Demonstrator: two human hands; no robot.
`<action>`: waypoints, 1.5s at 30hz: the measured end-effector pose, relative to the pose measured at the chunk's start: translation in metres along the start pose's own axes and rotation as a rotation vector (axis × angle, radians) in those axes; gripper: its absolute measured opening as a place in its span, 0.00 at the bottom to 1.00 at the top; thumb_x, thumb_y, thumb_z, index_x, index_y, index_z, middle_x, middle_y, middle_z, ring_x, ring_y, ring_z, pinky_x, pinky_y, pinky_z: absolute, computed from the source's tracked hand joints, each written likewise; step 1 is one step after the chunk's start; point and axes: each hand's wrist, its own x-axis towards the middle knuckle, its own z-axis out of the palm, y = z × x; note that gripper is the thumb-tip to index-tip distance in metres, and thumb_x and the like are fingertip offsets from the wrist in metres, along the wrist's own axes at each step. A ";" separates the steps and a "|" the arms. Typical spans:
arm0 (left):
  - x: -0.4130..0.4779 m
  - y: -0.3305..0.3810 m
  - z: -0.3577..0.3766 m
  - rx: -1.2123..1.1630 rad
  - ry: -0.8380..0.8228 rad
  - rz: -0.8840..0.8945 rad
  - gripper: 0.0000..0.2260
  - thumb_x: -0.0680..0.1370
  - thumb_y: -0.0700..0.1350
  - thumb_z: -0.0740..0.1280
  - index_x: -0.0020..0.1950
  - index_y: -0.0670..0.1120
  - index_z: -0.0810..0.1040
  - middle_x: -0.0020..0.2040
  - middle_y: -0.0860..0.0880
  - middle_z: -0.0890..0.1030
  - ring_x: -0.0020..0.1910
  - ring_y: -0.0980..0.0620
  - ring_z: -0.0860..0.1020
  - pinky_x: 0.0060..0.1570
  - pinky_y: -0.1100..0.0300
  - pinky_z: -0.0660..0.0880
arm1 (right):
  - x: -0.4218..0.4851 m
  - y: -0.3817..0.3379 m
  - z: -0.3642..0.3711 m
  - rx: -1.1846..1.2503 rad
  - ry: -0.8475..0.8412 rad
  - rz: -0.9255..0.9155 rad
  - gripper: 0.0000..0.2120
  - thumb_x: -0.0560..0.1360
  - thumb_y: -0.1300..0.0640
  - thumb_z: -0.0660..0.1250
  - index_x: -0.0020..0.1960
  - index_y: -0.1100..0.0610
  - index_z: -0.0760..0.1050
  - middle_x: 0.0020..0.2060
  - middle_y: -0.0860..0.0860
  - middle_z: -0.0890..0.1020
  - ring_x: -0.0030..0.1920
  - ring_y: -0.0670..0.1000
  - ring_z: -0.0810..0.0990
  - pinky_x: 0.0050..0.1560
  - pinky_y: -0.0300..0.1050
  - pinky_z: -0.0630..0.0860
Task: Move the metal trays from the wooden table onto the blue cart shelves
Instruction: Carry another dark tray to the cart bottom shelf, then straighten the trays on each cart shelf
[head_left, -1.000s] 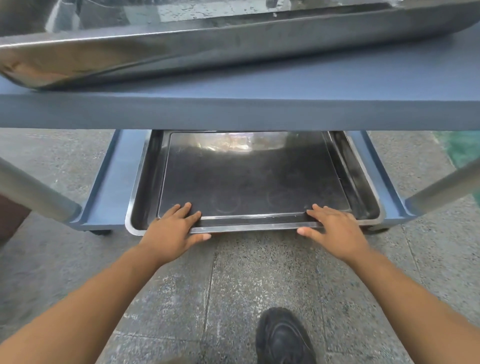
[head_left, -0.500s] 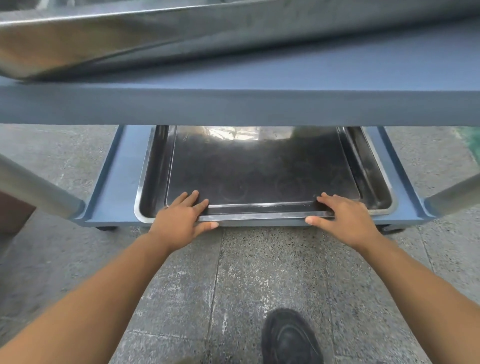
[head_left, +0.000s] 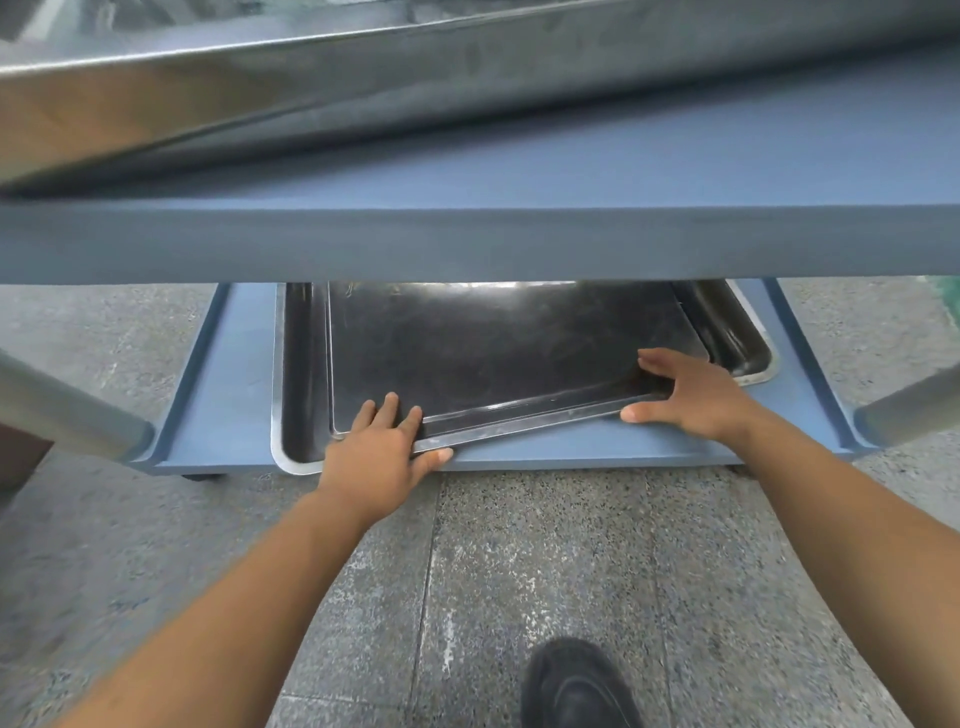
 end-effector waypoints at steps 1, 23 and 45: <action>0.001 0.001 0.000 -0.004 0.004 -0.007 0.38 0.74 0.72 0.47 0.79 0.54 0.56 0.81 0.49 0.52 0.79 0.45 0.50 0.66 0.37 0.69 | 0.003 0.001 -0.002 0.010 -0.003 -0.002 0.48 0.60 0.37 0.78 0.75 0.47 0.63 0.71 0.44 0.72 0.71 0.49 0.70 0.74 0.52 0.62; 0.007 0.022 -0.001 -0.062 0.009 -0.104 0.44 0.70 0.77 0.43 0.79 0.54 0.53 0.81 0.50 0.50 0.79 0.46 0.47 0.67 0.35 0.67 | 0.042 -0.001 -0.023 -0.153 -0.035 -0.034 0.46 0.63 0.37 0.76 0.75 0.49 0.63 0.71 0.48 0.71 0.72 0.57 0.67 0.73 0.56 0.61; -0.227 0.059 -0.226 -0.240 -0.200 -0.005 0.14 0.78 0.48 0.60 0.59 0.43 0.76 0.57 0.41 0.81 0.56 0.39 0.79 0.53 0.49 0.77 | -0.259 -0.184 -0.124 -0.139 -0.248 0.048 0.16 0.77 0.49 0.66 0.61 0.55 0.77 0.56 0.54 0.83 0.56 0.55 0.81 0.58 0.49 0.76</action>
